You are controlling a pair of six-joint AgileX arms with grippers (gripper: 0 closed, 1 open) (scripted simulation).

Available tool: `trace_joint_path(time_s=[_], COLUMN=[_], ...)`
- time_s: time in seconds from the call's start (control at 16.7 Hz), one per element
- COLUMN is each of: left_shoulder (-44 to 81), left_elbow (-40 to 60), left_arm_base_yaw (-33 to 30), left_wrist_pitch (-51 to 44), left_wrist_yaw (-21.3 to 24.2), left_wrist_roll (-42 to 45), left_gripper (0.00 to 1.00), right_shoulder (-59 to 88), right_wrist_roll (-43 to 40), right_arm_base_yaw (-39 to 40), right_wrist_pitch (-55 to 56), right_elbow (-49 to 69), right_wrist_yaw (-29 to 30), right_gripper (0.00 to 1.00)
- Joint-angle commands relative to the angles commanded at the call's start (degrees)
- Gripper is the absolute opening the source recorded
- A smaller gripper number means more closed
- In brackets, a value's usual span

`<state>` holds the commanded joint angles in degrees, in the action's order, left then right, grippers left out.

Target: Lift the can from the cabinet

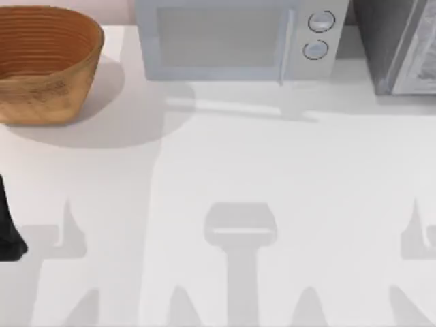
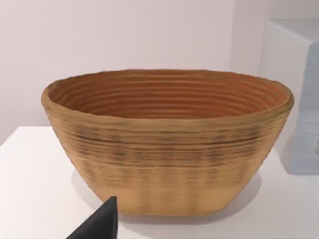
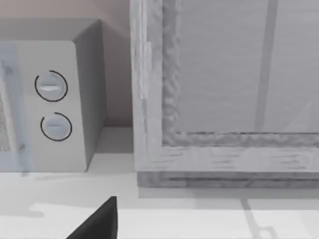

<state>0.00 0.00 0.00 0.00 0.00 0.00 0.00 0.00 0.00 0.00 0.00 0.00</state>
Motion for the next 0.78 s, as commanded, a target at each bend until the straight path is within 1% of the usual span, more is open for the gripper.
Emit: trace_joint_path(time_s=[0.18, 0.36, 0.54, 0.78], left_shoulder=[0.0, 0.0, 0.0, 0.0], left_elbow=[0.0, 0.0, 0.0, 0.0], left_arm_base_yaw=[0.0, 0.0, 0.0, 0.0], left_wrist_pitch=[0.0, 0.0, 0.0, 0.0], left_wrist_yaw=[0.0, 0.0, 0.0, 0.0], left_wrist_roll=[0.0, 0.0, 0.0, 0.0], left_gripper=[1.0, 1.0, 1.0, 1.0], right_shoulder=[0.63, 5.91, 15.09, 30.69], right_wrist_roll=[-0.01, -0.01, 0.07, 0.33], right_arm_base_yaw=[0.09, 0.82, 2.05, 4.19], right_wrist_pitch=[-0.26, -2.16, -5.14, -9.91], right_elbow=[0.63, 6.1, 16.98, 37.64], right_wrist_yaw=[0.1, 0.89, 2.26, 4.61], right_gripper=[1.0, 1.0, 1.0, 1.0])
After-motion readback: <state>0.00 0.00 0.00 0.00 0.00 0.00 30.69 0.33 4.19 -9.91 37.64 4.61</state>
